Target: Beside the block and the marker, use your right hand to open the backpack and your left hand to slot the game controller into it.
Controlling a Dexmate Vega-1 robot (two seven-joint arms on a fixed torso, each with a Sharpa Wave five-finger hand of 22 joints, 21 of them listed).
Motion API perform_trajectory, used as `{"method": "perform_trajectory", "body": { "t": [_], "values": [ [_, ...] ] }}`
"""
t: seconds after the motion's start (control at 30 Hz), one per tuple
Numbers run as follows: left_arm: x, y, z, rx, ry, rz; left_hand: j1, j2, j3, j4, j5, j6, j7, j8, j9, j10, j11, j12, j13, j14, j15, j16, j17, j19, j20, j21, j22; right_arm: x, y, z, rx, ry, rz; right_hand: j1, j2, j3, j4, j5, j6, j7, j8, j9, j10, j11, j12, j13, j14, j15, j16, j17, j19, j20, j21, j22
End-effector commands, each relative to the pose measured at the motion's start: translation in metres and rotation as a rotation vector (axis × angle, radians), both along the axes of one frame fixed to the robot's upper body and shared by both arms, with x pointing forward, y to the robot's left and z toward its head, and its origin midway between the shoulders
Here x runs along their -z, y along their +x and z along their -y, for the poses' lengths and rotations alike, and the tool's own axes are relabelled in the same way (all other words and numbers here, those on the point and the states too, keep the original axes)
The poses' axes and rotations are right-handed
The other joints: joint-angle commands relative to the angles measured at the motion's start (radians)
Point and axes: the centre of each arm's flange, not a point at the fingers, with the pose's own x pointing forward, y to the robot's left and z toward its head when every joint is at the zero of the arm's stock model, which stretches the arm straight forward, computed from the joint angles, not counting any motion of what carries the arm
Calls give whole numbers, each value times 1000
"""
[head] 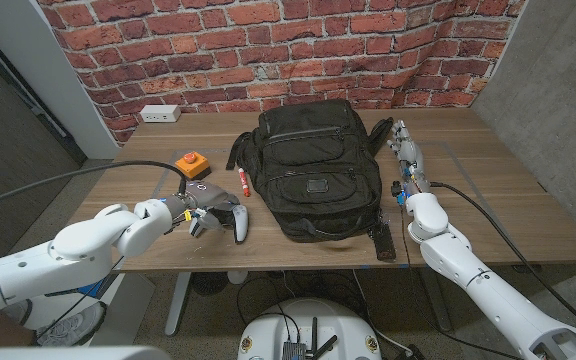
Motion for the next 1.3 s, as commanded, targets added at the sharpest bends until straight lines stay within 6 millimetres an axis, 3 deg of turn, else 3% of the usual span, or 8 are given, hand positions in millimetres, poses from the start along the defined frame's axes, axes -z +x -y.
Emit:
{"method": "perform_trajectory", "body": {
  "t": [0.03,0.33,0.57,1.3],
  "values": [
    [-3,0,2,24,-8,61,25,13,-12,2,8,61,-7,9,1,52,-5,-1,2,45,-166,1,5,24,-168,6,2,1,-1,3,4,6,2,-11,21,9,0,2,8,-4,6,5,3,-3,7,1,7,-2,9,-1,6,5,5,2],
    [-7,0,3,11,3,74,60,40,-29,0,16,156,-23,2,2,143,-4,-10,3,120,-175,2,8,59,-167,5,3,1,-2,4,5,6,5,-11,20,10,0,2,8,-4,6,5,2,-3,7,1,8,-1,9,-1,5,6,4,2],
    [-18,-4,1,0,6,101,67,42,-32,0,17,180,-34,4,3,150,-6,-15,3,129,-178,0,8,65,-166,5,3,-1,0,4,-2,-4,1,-12,21,11,0,2,8,-4,6,5,2,-4,7,1,7,-3,9,-1,6,6,5,2],
    [-43,-18,3,-4,16,96,77,51,-36,1,19,208,-37,1,4,170,-6,-22,4,150,-180,-1,9,68,-166,3,3,-4,-6,5,-3,-33,-12,-14,22,14,0,1,9,-5,6,5,2,-4,7,1,6,-3,10,-1,7,3,5,2]
  ]
}}
